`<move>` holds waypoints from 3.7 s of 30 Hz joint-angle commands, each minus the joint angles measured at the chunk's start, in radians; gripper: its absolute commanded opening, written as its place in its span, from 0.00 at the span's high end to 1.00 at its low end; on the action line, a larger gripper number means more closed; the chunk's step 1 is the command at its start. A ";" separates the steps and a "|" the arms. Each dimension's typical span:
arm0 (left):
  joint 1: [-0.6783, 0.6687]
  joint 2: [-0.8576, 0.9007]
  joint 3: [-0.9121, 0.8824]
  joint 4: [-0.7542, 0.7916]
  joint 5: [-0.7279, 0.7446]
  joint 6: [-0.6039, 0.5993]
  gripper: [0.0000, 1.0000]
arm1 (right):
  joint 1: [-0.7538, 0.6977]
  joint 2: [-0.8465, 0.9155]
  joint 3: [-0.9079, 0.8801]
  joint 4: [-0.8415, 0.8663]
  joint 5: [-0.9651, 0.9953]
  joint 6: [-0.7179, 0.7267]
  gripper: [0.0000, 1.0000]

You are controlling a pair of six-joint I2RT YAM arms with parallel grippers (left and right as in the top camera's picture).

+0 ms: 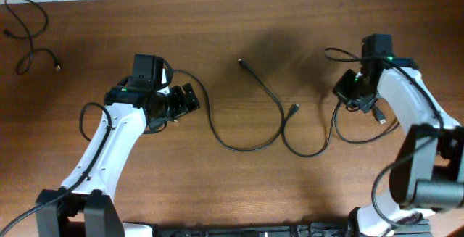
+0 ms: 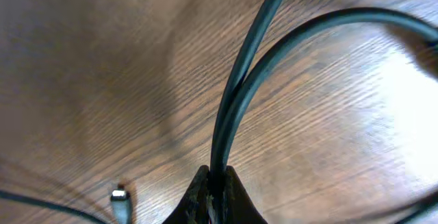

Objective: Untangle cables

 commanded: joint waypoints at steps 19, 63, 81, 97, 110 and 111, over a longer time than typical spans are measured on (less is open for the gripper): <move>-0.274 0.050 -0.007 0.055 0.013 -0.386 0.09 | 0.006 0.056 -0.006 -0.006 -0.009 0.000 0.01; -0.171 0.148 0.502 -0.230 -0.565 -0.179 1.00 | 0.006 0.056 -0.006 -0.005 -0.008 0.000 0.01; -0.103 0.049 0.520 -0.045 -0.717 -0.057 1.00 | 0.006 0.056 -0.006 -0.005 -0.008 0.000 0.01; 0.124 0.049 0.520 0.204 -0.768 0.170 1.00 | 0.006 0.056 -0.006 -0.005 -0.008 0.000 0.01; 0.158 0.024 0.520 0.348 -0.899 0.778 1.00 | 0.006 0.056 -0.006 -0.005 -0.008 0.000 0.01; 0.158 0.023 0.520 0.369 -0.898 0.835 1.00 | 0.006 0.056 -0.006 -0.005 -0.008 0.000 0.01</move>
